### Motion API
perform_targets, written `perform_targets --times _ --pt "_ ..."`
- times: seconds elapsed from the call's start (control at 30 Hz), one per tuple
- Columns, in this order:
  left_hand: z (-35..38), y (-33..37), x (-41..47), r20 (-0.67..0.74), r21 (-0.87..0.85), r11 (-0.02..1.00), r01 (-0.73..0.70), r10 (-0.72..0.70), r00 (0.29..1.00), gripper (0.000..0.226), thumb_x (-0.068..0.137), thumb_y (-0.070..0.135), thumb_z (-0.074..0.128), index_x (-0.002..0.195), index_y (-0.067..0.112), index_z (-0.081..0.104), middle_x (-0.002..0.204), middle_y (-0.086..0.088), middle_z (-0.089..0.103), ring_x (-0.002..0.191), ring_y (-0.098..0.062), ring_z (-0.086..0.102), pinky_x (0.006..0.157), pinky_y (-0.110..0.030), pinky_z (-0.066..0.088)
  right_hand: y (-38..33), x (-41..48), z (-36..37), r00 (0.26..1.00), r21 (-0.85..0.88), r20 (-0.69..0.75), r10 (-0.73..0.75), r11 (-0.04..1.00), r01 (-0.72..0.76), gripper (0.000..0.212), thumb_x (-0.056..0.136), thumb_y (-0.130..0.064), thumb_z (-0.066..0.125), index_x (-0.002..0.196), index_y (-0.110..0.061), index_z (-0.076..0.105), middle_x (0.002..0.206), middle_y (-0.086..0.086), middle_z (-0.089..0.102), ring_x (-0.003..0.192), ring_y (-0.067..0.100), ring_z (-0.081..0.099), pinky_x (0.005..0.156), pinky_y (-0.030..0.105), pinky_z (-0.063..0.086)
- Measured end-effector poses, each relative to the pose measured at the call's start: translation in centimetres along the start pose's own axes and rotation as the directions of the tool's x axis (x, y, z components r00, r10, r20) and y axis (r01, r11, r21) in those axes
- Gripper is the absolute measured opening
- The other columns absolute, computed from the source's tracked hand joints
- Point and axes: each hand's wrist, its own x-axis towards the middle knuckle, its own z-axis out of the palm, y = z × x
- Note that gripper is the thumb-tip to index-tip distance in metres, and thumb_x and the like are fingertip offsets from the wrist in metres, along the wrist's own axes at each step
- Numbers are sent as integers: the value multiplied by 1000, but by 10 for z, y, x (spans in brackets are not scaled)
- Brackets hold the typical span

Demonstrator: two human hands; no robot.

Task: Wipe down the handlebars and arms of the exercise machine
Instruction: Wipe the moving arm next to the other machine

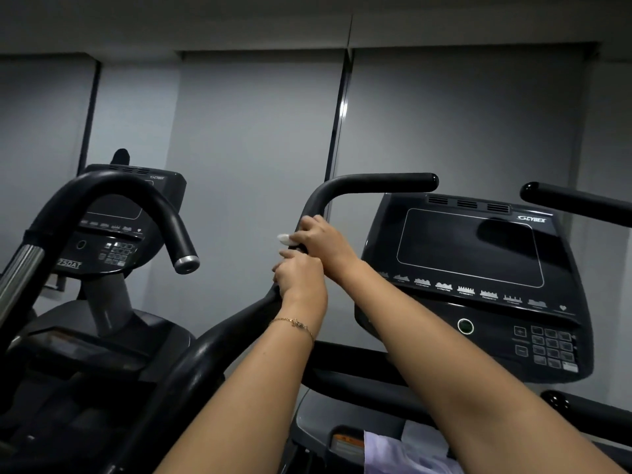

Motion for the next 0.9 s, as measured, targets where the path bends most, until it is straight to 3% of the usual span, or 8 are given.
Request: perform_targets --times 0.13,0.3,0.47,0.53,0.63,0.73,0.83,0.9 --pt "17 2 -1 -15 -36 999 -10 10 1000 58 96 1 43 146 -1 15 144 -29 29 114 -33 55 82 -30 52 23 -2 1 999 0 -20 -33 999 33 32 91 -8 57 122 -15 60 93 10 48 83 20 42 63 36 46" --pt "19 -3 2 -34 -61 998 -19 17 999 70 94 0 48 150 7 6 144 -23 32 113 -28 55 83 -28 51 40 22 -11 999 -113 -36 -24 993 19 43 91 4 46 130 -13 52 111 14 46 100 27 44 71 35 47" --pt "20 -4 0 -24 -66 998 -15 13 1000 73 92 -2 49 150 8 4 148 -25 27 116 -29 52 83 -28 51 80 40 -22 906 53 -219 363 931 -361 25 95 -5 45 116 -4 58 106 14 48 100 29 50 78 31 41" --pt "19 1 1 3 -59 998 -11 11 1000 71 93 -3 47 149 6 5 149 -29 21 120 -33 50 85 -30 51 69 46 -14 919 19 -230 321 945 -325 29 93 2 45 119 -4 59 105 16 50 100 31 50 82 34 44" --pt "18 7 3 34 -38 999 8 -7 999 68 94 -4 44 149 4 6 148 -32 20 121 -36 49 87 -32 51 42 46 -1 984 -96 -159 79 991 -95 35 90 8 46 119 -5 61 104 16 51 98 31 47 76 42 50" --pt "18 7 3 32 -26 1000 6 -5 999 68 93 -6 44 148 2 6 148 -33 20 122 -37 49 87 -32 51 52 50 -12 995 -253 -92 -37 967 13 37 92 7 43 124 -5 56 109 17 49 101 31 47 78 39 51" --pt "16 5 1 13 0 1000 -11 11 1000 69 92 -4 47 149 3 7 149 -31 20 121 -35 50 85 -32 51 85 53 -34 965 -311 -207 159 925 -219 37 93 9 41 124 -5 53 111 17 49 102 31 48 77 32 46" --pt "15 5 -1 19 17 1000 -17 16 1000 68 92 -5 47 149 2 10 149 -30 20 121 -36 50 86 -32 52 104 52 -43 872 -233 -315 375 860 -454 27 93 9 42 116 5 55 112 19 49 103 32 47 81 33 47"
